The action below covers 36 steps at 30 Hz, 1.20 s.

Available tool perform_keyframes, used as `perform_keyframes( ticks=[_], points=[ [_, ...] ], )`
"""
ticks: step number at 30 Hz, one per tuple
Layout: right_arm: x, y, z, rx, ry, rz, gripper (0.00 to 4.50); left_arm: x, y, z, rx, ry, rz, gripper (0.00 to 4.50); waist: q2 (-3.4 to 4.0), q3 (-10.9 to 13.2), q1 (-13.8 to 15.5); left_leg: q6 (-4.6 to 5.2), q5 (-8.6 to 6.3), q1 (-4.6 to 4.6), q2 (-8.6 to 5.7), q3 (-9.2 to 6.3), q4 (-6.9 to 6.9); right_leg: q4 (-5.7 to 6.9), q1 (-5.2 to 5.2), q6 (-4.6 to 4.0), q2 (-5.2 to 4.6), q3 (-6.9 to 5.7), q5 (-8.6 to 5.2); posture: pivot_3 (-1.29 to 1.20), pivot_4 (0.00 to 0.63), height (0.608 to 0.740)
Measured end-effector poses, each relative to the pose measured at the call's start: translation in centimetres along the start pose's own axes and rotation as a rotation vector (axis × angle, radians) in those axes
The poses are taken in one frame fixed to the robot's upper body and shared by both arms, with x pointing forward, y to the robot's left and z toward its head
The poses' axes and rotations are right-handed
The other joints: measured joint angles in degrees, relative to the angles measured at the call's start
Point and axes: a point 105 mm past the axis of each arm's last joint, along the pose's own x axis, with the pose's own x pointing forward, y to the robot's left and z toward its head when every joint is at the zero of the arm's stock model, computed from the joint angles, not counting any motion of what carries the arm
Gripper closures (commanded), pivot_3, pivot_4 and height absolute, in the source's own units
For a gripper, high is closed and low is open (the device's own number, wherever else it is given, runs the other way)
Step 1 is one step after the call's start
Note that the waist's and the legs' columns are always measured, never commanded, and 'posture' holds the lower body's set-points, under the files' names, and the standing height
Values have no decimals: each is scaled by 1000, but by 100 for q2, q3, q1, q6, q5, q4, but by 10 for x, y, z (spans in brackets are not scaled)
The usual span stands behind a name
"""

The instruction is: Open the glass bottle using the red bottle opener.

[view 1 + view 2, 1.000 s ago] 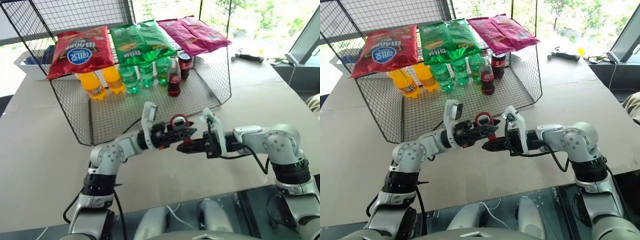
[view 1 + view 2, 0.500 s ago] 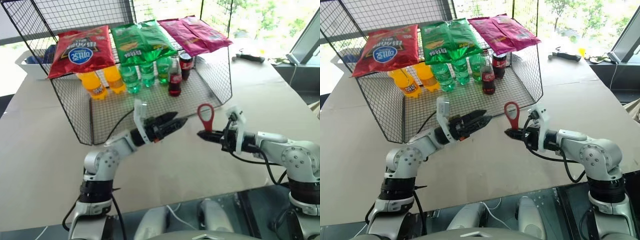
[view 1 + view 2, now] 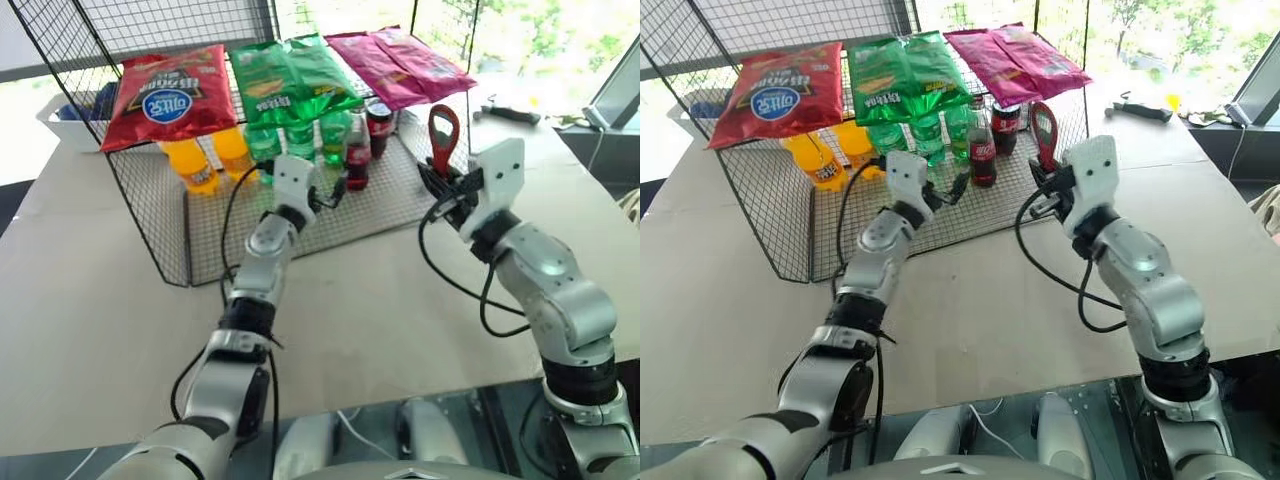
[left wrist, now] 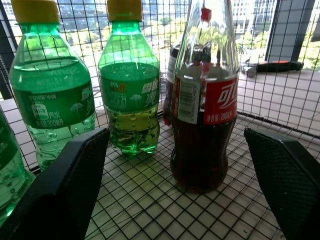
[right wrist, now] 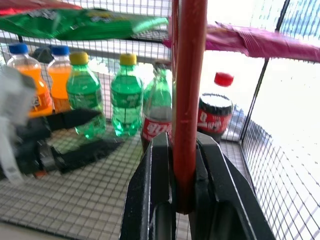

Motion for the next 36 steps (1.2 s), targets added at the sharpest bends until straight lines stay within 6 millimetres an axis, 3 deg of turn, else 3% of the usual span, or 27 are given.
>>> perform_keyframes(
  ticks=[5, 9, 15, 22, 36],
  points=[
    [-5, 20, -21, -34, 60, 24, 4500, 22, -14, 11, 1, -44, -29, 52, -1, 1, -18, 2, 1, -5, -12, 1, 8, 3, -1, 1, -10, -3, 1, 0, 150, 740],
    [-9, 21, -19, -61, 53, 4, 4500, 33, -23, 16, -11, -56, -50, 52, -1, 1, -26, 3, 1, -1, -11, -1, 12, 12, 1, 2, -6, -3, 1, 0, 150, 740],
    [-13, 26, -24, -76, 67, -8, 4500, 43, -18, 15, -26, -14, 8, 52, -1, 1, -131, 3, 1, -1, -11, -1, 16, 15, 2, 3, -5, -3, 1, 0, 150, 740],
    [-17, 26, -25, -106, 73, -24, 4500, 59, -27, 27, -10, 13, 51, 52, -2, 1, -147, 3, 1, -1, -13, -4, 19, 18, 2, 3, -5, -5, 1, 0, 150, 740],
    [-16, 20, -21, -78, 47, -101, 4500, 66, -13, 28, 117, 123, 222, 52, -2, 1, -155, 3, 2, 0, -14, -2, 25, 24, 3, 3, -4, -4, 1, 0, 150, 740]
  ],
)
